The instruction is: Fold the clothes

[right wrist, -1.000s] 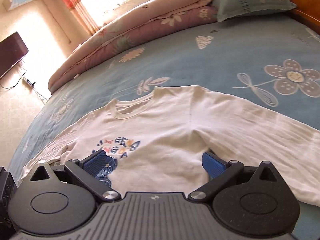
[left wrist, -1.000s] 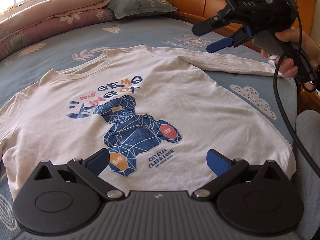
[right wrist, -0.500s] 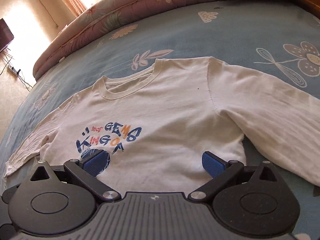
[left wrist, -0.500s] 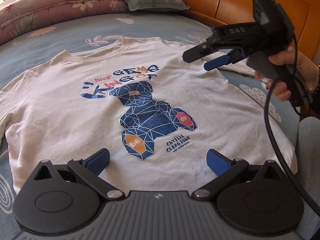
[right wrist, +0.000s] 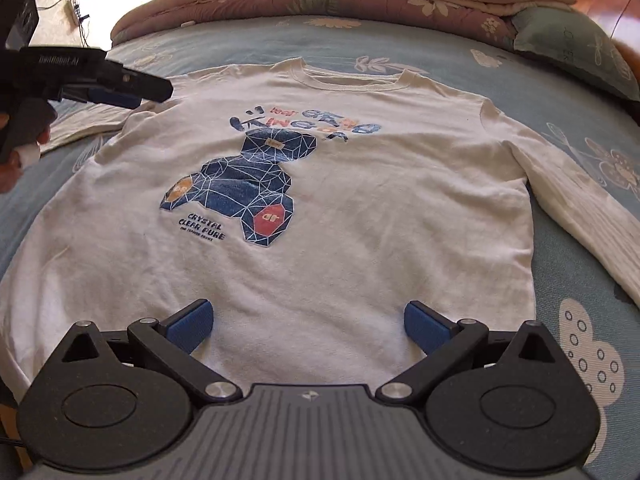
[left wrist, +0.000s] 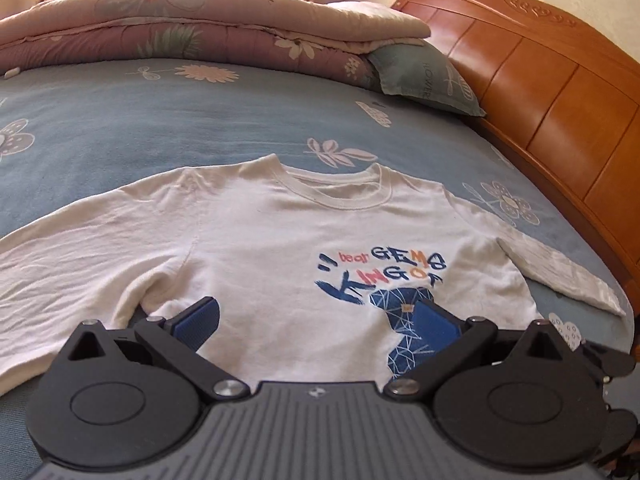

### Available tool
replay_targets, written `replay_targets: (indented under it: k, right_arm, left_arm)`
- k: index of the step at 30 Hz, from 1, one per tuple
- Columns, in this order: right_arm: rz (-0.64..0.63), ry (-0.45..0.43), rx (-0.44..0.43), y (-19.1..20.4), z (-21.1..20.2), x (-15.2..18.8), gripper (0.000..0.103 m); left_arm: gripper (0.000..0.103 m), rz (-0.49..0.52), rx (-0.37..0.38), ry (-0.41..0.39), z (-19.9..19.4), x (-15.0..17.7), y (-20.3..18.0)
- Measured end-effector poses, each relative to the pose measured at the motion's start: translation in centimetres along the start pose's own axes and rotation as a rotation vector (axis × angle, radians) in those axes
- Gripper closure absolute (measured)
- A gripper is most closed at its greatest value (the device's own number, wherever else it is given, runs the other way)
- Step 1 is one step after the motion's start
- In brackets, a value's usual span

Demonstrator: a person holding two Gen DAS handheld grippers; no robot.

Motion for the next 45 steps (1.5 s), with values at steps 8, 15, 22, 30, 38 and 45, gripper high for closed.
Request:
replay_targets:
  k: [8,15,22,30,38,45]
  right_arm:
    - [0.011,-0.119,0.012,-0.2,-0.5,1.3,0.000]
    - [-0.006,-0.162,-0.007,-0.3,-0.5,1.8,0.000]
    - [-0.015,-0.172,-0.006,-0.2,-0.5,2.0,0.000]
    - [-0.018,-0.173,-0.009,-0.3,-0.6,2.0,0.000]
    - [-0.025,-0.174,-0.010,-0.2,-0.6,2.1,0.000]
    - [-0.035,-0.169,-0.016,-0.2,-0.6,2.1,0.000]
  left_arm:
    - [0.001,-0.112,-0.032,0.090,3.7,0.4,2.8]
    - [0.001,-0.165,-0.072,0.072,3.3,0.3,3.8]
    - [0.001,-0.096,0.041,0.109,2.5,0.9,1.1]
    - [0.001,-0.104,-0.133,0.118,0.9,1.5,2.8]
    - [0.001,-0.105,-0.103,0.183,-0.3,4.1,0.9]
    - [0.001,-0.138,-0.125,0.169,-3.5,5.1,0.1]
Point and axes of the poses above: each gripper's, at about its wrist camera, not at the fingertips, and z roughly the way its jaws point, y to its left, x to its underside, the point moved 3 cm from there along z, roughly the way its jaws point, and after that the axes turned 11 degrees about -x, right-handed, at the moved point
